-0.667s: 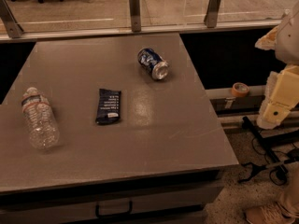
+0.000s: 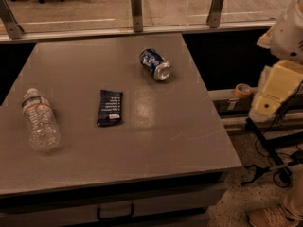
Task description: Place pepsi can upright
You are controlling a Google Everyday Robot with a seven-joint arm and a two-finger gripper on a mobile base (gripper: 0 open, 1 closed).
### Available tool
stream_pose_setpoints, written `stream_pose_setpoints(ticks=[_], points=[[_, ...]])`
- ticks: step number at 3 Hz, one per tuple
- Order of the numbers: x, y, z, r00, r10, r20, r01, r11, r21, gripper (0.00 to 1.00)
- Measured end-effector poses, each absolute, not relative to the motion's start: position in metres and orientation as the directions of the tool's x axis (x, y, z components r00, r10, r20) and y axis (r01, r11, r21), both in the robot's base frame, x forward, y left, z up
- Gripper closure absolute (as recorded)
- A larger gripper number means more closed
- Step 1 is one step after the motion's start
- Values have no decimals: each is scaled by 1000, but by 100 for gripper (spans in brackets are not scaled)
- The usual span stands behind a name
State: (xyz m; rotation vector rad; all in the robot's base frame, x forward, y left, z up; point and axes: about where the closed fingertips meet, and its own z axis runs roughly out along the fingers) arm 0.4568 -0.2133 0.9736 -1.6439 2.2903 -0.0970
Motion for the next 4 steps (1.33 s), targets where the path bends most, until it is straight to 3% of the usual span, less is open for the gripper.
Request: stream_pose_setpoints(ticks=[2, 4], points=[[567, -186, 936, -553, -756, -351, -785, 614, -86, 0], [664, -133, 902, -756, -551, -353, -594, 804, 16, 0]])
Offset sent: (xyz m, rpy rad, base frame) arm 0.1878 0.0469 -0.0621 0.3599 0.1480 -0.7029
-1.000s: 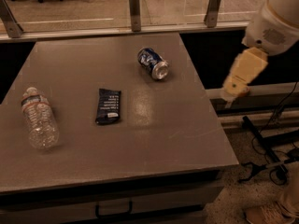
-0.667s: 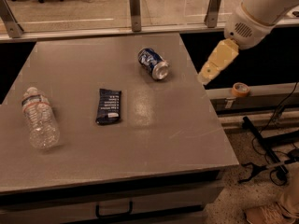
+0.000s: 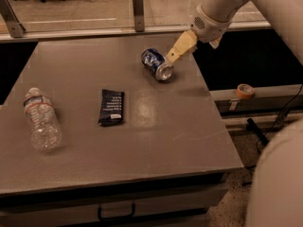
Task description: Place pepsi can upright
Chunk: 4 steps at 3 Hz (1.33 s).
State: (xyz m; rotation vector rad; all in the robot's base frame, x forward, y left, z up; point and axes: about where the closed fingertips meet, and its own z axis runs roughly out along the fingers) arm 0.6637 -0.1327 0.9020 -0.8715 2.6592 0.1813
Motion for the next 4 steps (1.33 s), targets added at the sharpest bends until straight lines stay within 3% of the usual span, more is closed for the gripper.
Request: stream_pose_setpoints(ticks=[2, 4], points=[[671, -126, 900, -780, -519, -349, -563, 826, 29, 0], [691, -81, 880, -793, -552, -258, -572, 820, 2, 0]])
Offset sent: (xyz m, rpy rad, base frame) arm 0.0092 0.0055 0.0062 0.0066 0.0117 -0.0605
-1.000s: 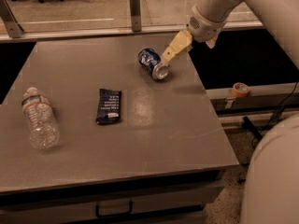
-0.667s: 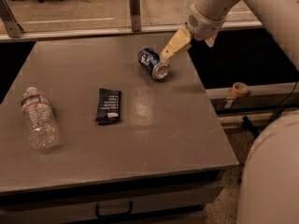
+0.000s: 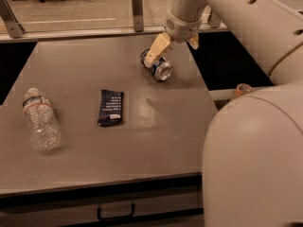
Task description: Place pepsi can upright
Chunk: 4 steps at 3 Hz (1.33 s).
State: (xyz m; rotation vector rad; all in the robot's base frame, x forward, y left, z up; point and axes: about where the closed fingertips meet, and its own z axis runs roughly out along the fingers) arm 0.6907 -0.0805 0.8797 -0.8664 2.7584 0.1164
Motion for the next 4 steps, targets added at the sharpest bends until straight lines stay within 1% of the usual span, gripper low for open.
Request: stream_pose_setpoints(ticks=[2, 3, 4], points=[[718, -39, 855, -812, -550, -195, -558, 830, -17, 0], [723, -18, 839, -799, -580, -156, -585, 811, -20, 18], [724, -6, 831, -780, -612, -129, -614, 789, -30, 40]])
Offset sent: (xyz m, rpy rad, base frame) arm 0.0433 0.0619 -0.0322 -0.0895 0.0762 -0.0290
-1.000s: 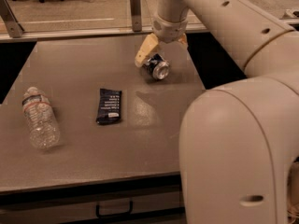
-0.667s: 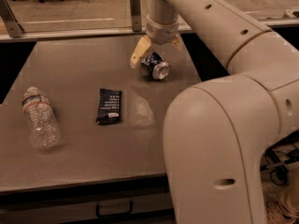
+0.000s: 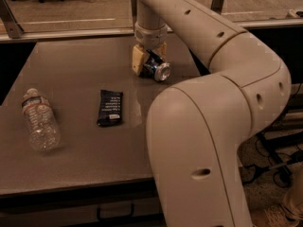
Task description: Place pepsi can upright
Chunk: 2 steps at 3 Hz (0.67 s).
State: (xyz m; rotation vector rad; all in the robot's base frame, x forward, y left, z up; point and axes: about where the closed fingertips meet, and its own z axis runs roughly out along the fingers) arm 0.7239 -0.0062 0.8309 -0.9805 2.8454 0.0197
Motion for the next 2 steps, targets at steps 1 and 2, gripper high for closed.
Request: stream_pose_setpoints(ticks=[1, 2], points=[[723, 2, 843, -729, -664, -166, -670, 742, -25, 64], [717, 1, 890, -618, -721, -312, -759, 651, 1, 87]])
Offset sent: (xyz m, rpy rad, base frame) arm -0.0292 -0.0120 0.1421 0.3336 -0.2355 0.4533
